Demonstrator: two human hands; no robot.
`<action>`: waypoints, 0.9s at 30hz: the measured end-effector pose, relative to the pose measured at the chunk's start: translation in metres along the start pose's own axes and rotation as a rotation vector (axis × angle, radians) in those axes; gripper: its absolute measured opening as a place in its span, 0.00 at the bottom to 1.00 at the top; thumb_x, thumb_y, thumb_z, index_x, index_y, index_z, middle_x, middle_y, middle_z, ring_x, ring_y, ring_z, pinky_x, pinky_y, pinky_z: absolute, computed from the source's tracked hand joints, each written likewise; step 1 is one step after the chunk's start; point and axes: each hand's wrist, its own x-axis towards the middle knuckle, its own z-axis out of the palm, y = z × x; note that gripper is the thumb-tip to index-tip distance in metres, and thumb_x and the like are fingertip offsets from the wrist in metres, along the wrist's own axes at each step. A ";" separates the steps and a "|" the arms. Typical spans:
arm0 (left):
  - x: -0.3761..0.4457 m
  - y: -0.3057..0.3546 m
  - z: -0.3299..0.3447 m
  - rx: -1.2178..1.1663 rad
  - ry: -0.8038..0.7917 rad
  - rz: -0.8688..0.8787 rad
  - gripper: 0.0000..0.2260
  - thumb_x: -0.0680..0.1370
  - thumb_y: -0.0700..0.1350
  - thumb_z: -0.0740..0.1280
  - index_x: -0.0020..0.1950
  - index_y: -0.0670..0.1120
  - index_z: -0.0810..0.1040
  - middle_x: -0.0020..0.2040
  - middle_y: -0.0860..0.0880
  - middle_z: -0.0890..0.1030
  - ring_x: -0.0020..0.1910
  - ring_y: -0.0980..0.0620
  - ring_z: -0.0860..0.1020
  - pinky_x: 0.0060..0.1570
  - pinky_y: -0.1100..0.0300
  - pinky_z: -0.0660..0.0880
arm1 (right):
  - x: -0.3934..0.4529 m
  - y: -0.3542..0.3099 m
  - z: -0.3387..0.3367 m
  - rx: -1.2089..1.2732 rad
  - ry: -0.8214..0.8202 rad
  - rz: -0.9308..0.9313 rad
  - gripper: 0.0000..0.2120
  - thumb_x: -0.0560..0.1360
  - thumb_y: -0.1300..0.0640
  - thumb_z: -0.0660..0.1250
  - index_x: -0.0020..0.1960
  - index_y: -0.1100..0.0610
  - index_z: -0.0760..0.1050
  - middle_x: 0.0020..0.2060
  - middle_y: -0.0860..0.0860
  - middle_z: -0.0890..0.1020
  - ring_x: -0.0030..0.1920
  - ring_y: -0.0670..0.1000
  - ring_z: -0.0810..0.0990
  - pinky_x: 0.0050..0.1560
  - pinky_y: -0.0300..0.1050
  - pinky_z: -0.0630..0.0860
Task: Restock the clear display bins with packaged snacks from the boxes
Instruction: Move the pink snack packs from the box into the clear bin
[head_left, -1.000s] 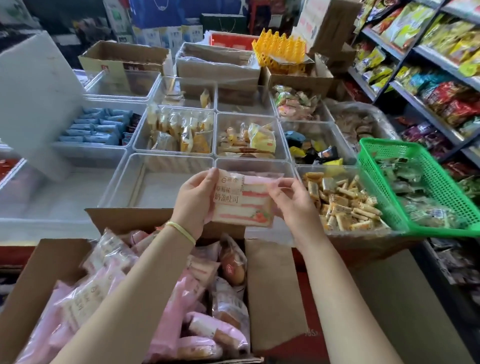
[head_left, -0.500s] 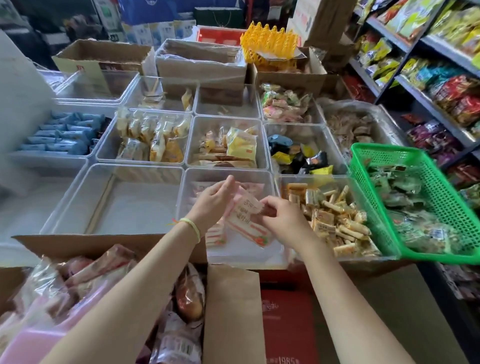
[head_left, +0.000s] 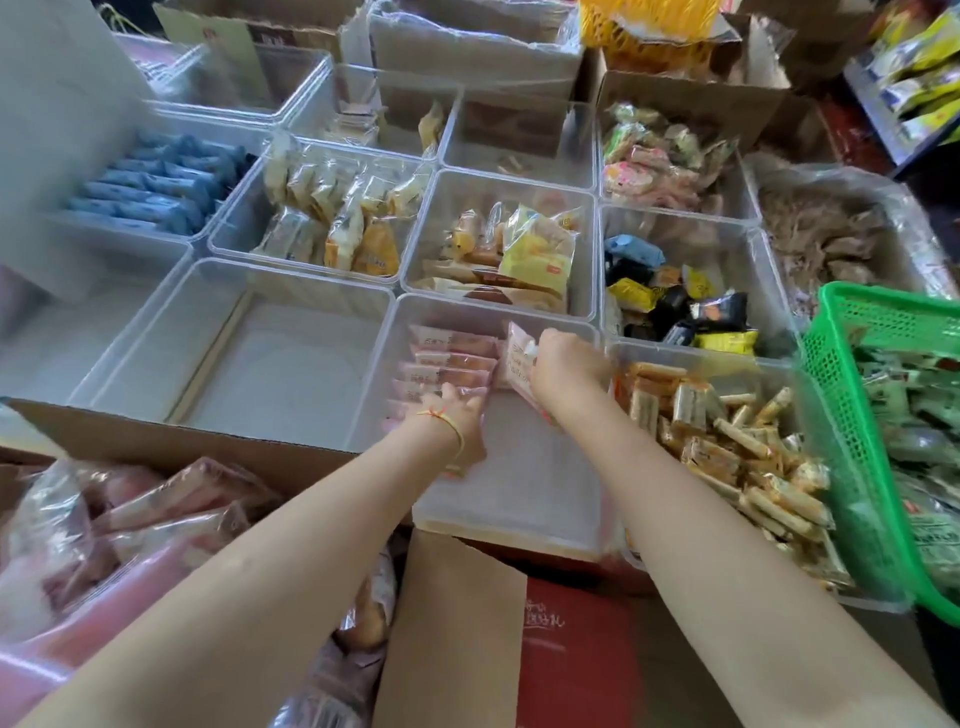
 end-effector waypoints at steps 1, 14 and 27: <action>0.003 0.000 -0.001 -0.009 0.007 0.015 0.28 0.79 0.53 0.60 0.77 0.51 0.58 0.73 0.39 0.61 0.70 0.36 0.64 0.67 0.41 0.68 | 0.006 -0.005 0.004 -0.023 -0.013 0.001 0.13 0.82 0.60 0.60 0.65 0.57 0.74 0.61 0.55 0.80 0.62 0.59 0.79 0.48 0.46 0.70; 0.008 0.006 -0.014 0.056 -0.374 0.086 0.24 0.81 0.59 0.57 0.69 0.44 0.74 0.67 0.45 0.75 0.65 0.44 0.74 0.65 0.52 0.70 | 0.042 -0.004 0.079 -0.190 0.010 -0.126 0.20 0.80 0.68 0.55 0.71 0.60 0.66 0.61 0.60 0.79 0.60 0.62 0.79 0.58 0.56 0.77; -0.052 -0.027 -0.036 -0.849 0.313 0.251 0.09 0.79 0.43 0.63 0.46 0.43 0.83 0.39 0.47 0.82 0.36 0.48 0.80 0.42 0.52 0.78 | -0.052 -0.008 0.044 0.500 0.071 -0.128 0.08 0.80 0.58 0.61 0.48 0.57 0.78 0.43 0.54 0.83 0.44 0.57 0.79 0.38 0.46 0.71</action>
